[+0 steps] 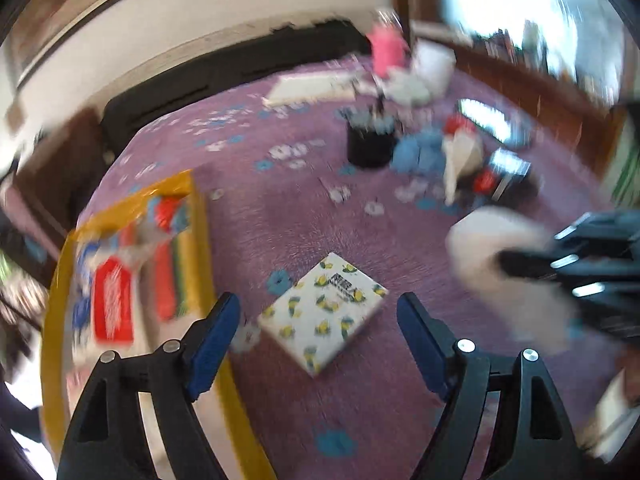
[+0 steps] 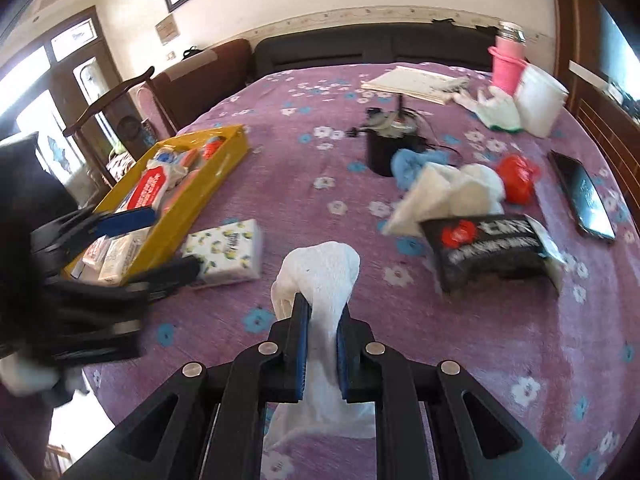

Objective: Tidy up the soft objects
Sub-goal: 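Place tissue pack in tray with left tool while right drops white towel there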

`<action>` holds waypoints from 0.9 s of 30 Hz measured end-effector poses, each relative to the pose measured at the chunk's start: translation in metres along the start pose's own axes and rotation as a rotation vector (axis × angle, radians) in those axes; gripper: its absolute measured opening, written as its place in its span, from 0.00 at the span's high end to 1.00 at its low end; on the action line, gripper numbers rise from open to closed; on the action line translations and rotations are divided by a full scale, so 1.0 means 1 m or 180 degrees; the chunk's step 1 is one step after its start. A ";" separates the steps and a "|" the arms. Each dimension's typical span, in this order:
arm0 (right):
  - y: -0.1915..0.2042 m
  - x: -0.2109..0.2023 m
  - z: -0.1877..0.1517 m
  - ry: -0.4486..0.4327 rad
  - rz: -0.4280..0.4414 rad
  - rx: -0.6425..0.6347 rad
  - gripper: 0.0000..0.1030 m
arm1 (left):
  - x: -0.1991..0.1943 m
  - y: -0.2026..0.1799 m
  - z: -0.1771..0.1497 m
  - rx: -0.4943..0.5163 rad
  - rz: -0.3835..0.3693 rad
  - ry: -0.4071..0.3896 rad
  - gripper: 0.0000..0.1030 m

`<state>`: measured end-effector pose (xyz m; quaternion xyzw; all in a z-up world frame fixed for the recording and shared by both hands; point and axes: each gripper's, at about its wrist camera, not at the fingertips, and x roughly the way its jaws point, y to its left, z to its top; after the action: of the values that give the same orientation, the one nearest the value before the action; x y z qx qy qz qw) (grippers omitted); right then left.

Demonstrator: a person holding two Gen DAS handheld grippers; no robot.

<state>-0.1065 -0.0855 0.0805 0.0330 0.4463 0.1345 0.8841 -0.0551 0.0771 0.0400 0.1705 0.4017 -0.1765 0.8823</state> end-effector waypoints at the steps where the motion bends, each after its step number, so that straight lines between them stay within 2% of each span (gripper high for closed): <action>1: -0.004 -0.003 -0.002 -0.0014 0.0003 0.0025 0.87 | 0.016 -0.002 0.003 0.0145 0.0059 0.0132 0.23; 3: -0.012 -0.008 -0.004 -0.0038 0.0030 0.0072 0.87 | 0.035 -0.002 0.006 0.0219 0.0010 0.0337 0.20; 4: -0.016 -0.009 -0.005 -0.0050 0.0053 0.0105 0.87 | 0.049 -0.001 0.006 0.0208 -0.0083 0.0549 0.18; 7: -0.026 -0.009 -0.005 -0.0055 0.0143 0.0199 0.87 | 0.054 0.006 0.008 0.0018 -0.0219 0.0643 0.16; 8: -0.030 -0.007 -0.006 -0.0050 0.0174 0.0229 0.87 | 0.054 0.008 0.007 -0.0065 -0.0269 0.0643 0.29; 9: -0.033 -0.005 -0.005 -0.0037 0.0222 0.0276 0.87 | 0.053 0.010 0.006 -0.0150 -0.0346 0.0626 0.37; 10: -0.035 -0.003 -0.005 -0.0028 0.0250 0.0301 0.87 | 0.050 0.011 0.006 -0.0186 -0.0256 0.0579 0.51; 15: -0.038 0.000 -0.004 -0.0006 0.0325 0.0341 0.87 | 0.024 0.028 -0.003 -0.0593 -0.0440 0.0359 0.51; 19: -0.028 -0.002 0.004 -0.0024 0.0377 0.0283 0.87 | -0.021 0.062 -0.017 -0.1061 -0.0637 0.0074 0.51; 23: -0.006 -0.002 0.017 -0.0025 0.0493 0.0176 0.87 | -0.060 0.116 -0.036 -0.1461 -0.0459 -0.0135 0.50; 27: 0.034 0.002 0.036 0.0009 0.0732 0.0042 0.87 | -0.071 0.173 -0.063 -0.1832 -0.0026 -0.0089 0.50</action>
<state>-0.0834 -0.0504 0.1067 0.0896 0.4417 0.2322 0.8620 -0.0622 0.2697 0.0826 -0.0910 0.4237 -0.0611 0.8992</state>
